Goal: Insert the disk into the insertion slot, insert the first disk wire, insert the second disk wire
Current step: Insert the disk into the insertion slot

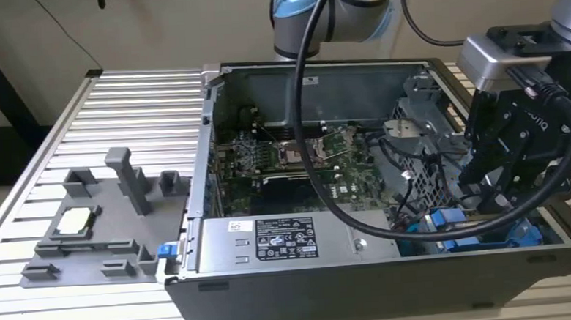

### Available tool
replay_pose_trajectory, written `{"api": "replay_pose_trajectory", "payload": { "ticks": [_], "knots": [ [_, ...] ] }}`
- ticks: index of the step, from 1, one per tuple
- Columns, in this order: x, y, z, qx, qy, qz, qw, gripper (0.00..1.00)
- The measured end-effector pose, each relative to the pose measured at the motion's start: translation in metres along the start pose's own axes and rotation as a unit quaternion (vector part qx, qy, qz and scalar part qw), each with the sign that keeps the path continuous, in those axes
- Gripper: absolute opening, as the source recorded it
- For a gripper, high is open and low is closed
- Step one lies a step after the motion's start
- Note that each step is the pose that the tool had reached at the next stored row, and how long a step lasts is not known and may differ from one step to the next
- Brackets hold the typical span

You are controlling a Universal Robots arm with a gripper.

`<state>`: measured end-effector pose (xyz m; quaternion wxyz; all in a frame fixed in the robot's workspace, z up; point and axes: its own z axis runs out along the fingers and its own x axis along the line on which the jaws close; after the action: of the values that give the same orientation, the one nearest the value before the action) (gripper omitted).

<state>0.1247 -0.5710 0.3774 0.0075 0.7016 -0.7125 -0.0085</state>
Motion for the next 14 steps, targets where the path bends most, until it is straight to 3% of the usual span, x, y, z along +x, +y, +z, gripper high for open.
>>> {"api": "replay_pose_trajectory", "payload": {
  "ticks": [5,7,8,10,14],
  "knots": [
    [0.0,0.0004,-0.0195,-0.0001,0.0001,0.0,1.0,0.47],
    [-0.0001,0.0007,-0.0217,0.0006,-0.0001,0.0,1.0,0.47],
    [-0.0001,0.0011,-0.0216,0.0047,-0.0008,0.0,1.0,0.47],
    [-0.0001,0.0024,-0.0217,0.0196,-0.0071,0.0,0.9998,0.47],
    [-0.0001,0.0046,-0.0217,0.0483,-0.0267,0.0,0.9985,0.47]
  ]
}}
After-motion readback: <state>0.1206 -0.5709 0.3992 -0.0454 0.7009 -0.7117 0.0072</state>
